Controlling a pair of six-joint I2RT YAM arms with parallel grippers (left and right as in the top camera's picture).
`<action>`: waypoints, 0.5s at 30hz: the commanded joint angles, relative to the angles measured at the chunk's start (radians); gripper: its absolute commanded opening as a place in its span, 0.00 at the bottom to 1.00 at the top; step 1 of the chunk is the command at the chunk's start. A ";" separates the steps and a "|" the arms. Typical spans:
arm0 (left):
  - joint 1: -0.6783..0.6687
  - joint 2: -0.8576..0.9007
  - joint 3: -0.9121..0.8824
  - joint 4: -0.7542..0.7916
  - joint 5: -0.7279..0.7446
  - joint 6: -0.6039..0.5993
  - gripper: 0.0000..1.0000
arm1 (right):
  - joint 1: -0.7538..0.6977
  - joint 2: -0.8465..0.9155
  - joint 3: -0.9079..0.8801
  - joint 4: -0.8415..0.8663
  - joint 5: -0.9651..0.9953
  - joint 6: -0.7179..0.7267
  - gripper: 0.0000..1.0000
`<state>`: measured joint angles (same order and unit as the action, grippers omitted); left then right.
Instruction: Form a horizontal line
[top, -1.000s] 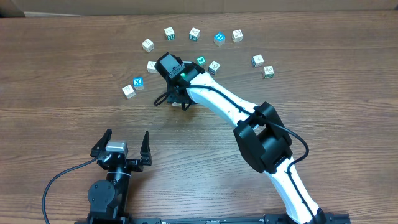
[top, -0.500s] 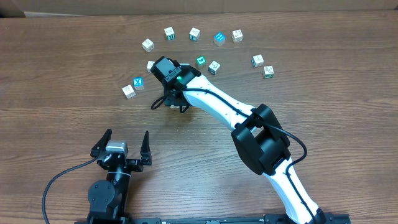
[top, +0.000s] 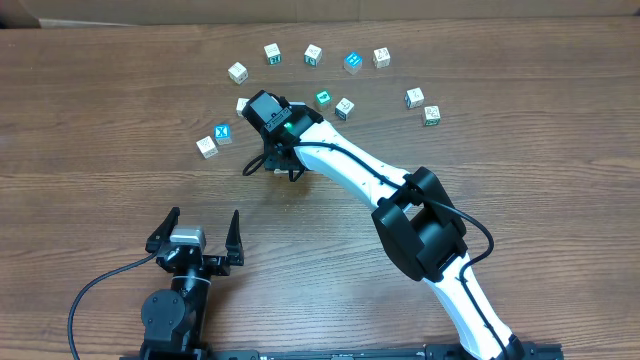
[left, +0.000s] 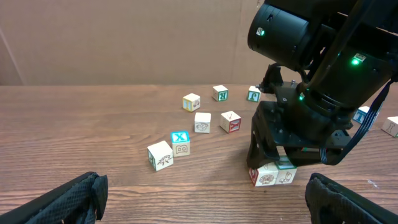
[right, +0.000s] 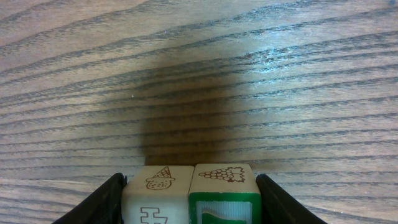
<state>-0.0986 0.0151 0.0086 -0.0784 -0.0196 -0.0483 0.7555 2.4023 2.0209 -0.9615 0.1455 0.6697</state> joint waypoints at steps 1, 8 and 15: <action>-0.006 -0.009 -0.004 0.003 -0.006 0.019 1.00 | 0.007 -0.004 -0.006 -0.008 -0.017 0.013 0.48; -0.006 -0.009 -0.004 0.003 -0.006 0.019 0.99 | 0.008 -0.004 -0.006 -0.013 -0.016 0.012 0.52; -0.006 -0.009 -0.004 0.003 -0.006 0.019 1.00 | 0.008 -0.004 -0.006 -0.012 -0.016 0.012 0.65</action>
<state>-0.0986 0.0151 0.0086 -0.0784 -0.0196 -0.0483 0.7551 2.4023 2.0209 -0.9714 0.1398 0.6762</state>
